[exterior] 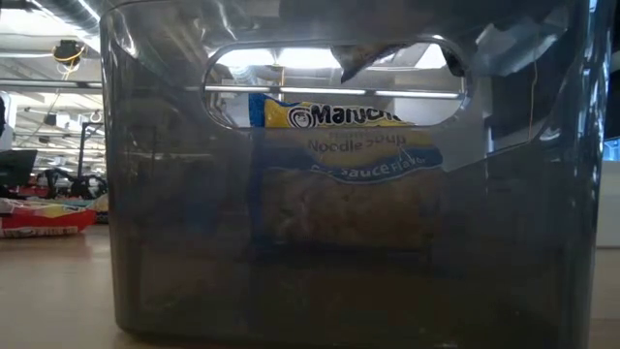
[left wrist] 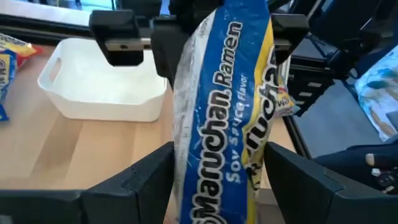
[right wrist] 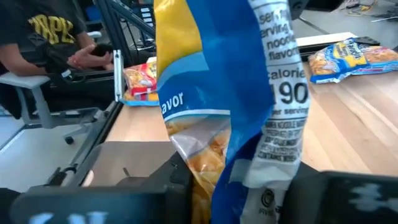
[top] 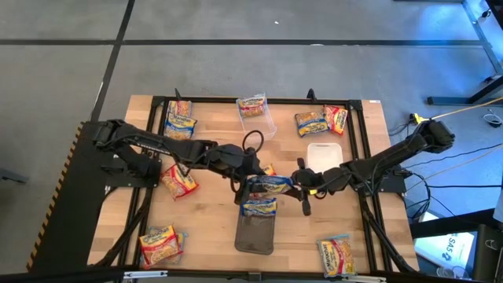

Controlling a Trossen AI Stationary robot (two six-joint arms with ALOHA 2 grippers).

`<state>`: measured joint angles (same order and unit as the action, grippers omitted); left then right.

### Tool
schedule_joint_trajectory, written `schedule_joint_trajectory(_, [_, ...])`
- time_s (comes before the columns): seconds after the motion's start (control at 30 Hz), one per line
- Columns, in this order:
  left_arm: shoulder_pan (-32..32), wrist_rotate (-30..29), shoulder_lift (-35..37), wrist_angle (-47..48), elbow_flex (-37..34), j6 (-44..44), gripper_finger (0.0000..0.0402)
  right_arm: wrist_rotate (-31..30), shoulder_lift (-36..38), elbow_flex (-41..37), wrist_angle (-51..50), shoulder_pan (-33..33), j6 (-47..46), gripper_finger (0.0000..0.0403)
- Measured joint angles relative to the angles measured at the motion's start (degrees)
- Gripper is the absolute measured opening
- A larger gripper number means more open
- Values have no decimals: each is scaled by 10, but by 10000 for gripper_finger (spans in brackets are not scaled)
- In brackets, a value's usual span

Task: Sort Maruchan noodles
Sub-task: Put the bottom left blue noodle pack into the black bin

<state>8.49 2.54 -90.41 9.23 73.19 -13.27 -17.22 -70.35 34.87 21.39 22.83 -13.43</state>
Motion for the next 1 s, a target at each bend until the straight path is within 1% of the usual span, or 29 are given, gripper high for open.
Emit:
schedule_joint_trajectory(0.13, [0,12,0,2,0,-6,235,4,0,0,10,-8,-3,93])
schedule_joint_trajectory(0.27, [-1,10,-7,4,1,2,234,9,0,-1,31,-15,2,86])
schedule_joint_trajectory(0.33, [-3,10,-8,5,1,2,229,9,-1,-2,29,-18,4,82])
schedule_joint_trajectory(0.4, [-5,6,-8,5,1,3,215,5,-1,-2,30,-19,4,86])
schedule_joint_trajectory(0.6, [-13,9,-8,5,1,3,151,-8,-1,-2,42,-19,9,130])
schedule_joint_trajectory(0.7, [-15,15,-8,5,0,3,128,-26,-1,-1,48,-19,9,147])
schedule_joint_trajectory(0.87, [-15,14,-7,10,0,2,120,-28,6,0,34,-19,34,191])
schedule_joint_trajectory(0.93, [-12,13,-1,19,-1,2,120,-25,23,1,7,-19,35,210])
schedule_joint_trajectory(1.0, [-7,9,10,32,-1,0,120,1,51,1,-45,-19,27,225])
